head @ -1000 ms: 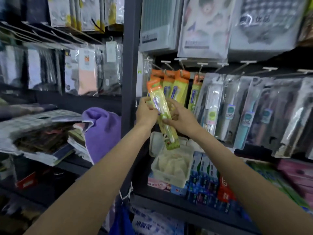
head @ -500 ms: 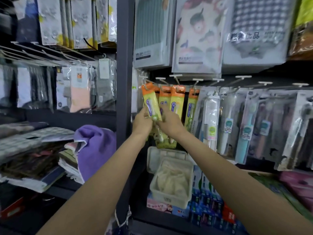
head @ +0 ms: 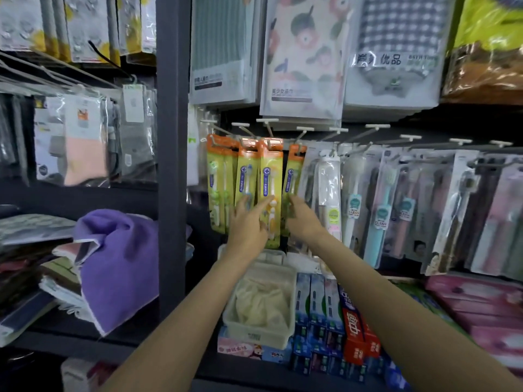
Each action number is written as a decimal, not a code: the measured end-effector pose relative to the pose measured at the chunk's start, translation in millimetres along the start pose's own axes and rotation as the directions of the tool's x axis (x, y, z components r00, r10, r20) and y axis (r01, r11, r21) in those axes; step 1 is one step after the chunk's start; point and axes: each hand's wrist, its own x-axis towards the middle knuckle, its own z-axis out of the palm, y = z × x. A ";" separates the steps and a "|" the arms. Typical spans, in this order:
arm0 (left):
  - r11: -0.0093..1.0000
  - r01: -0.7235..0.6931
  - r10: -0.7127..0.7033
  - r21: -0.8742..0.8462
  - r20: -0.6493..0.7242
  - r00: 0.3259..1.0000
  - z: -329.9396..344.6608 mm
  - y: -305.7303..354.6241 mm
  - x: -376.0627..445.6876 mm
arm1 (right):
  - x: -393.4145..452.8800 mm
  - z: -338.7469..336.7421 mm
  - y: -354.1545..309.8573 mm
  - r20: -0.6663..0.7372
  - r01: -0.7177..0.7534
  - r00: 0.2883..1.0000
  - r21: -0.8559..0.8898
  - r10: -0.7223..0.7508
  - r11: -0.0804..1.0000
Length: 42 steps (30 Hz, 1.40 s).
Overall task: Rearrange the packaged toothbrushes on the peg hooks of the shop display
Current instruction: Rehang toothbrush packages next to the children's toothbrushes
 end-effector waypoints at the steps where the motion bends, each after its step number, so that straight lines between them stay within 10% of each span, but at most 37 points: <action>1: 1.000 0.000 0.001 -0.022 0.044 0.999 5.4 -0.1 2.4 | 3.7 2.1 -0.5 -0.005 -0.009 1.000 0.034 0.009 0.999; 21: 0.967 -0.038 0.027 0.251 0.047 0.999 12.3 -24.4 22.2 | 58.2 22.4 -4.6 -0.250 -0.213 0.925 0.283 0.287 0.935; 42: 0.982 -0.046 0.027 0.185 0.105 0.994 11.7 -22.4 -9.0 | 3.8 7.1 -10.6 -0.279 -0.083 0.954 0.114 0.112 0.990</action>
